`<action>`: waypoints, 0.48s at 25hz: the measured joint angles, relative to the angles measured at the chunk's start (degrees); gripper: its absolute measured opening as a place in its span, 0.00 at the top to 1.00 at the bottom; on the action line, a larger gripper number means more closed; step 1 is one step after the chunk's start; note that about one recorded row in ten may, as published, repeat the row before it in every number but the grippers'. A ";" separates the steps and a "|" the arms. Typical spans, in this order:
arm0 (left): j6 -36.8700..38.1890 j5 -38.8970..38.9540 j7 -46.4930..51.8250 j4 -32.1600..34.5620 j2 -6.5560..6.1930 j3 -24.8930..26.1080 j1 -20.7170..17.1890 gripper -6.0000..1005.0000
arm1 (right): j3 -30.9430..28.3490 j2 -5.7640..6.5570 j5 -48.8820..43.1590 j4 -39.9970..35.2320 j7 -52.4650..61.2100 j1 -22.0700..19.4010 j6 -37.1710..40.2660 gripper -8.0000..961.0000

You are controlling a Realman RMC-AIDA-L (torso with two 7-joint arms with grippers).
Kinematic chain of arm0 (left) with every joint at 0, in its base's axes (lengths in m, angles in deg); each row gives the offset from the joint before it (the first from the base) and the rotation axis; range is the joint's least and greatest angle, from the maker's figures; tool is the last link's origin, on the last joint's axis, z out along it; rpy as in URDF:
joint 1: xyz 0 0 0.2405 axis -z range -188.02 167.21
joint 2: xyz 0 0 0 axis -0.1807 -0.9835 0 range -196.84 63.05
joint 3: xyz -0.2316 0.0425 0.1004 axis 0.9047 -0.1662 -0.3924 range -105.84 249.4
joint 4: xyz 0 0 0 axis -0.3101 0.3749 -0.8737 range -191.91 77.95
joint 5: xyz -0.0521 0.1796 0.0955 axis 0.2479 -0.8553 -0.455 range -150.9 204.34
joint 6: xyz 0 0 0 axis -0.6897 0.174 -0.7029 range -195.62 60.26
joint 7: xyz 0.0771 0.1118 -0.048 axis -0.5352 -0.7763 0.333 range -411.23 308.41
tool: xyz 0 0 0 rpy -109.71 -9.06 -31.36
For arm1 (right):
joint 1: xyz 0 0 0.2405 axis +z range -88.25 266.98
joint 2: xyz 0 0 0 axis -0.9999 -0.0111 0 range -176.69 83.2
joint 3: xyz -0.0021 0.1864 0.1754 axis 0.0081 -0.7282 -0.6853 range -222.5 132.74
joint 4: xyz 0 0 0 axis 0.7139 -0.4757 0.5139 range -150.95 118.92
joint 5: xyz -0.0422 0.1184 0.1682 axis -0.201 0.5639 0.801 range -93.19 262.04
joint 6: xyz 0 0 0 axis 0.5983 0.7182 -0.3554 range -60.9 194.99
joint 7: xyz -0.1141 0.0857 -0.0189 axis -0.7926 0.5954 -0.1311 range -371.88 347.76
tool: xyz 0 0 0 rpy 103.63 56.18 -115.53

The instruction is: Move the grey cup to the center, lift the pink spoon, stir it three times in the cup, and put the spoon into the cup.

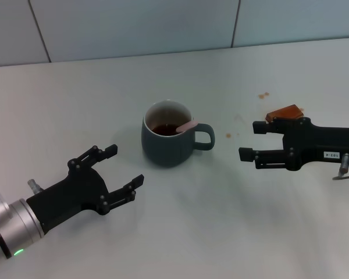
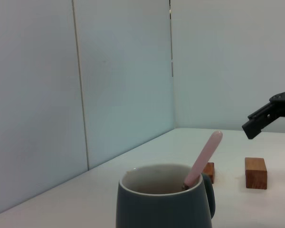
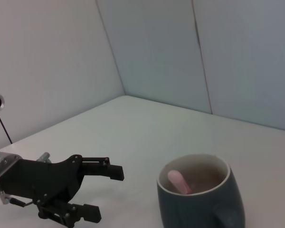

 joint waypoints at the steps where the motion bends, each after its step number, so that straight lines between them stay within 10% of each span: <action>1: 0.00 0.00 0.00 0.00 0.00 0.00 0.00 0.17 | 0.02 -0.03 -0.06 0.14 0.05 0.14 -0.01 0.14; 12: 0.01 0.00 0.03 0.00 0.00 -0.07 0.24 0.17 | 0.39 -0.08 -0.25 1.54 0.39 0.83 -0.51 0.14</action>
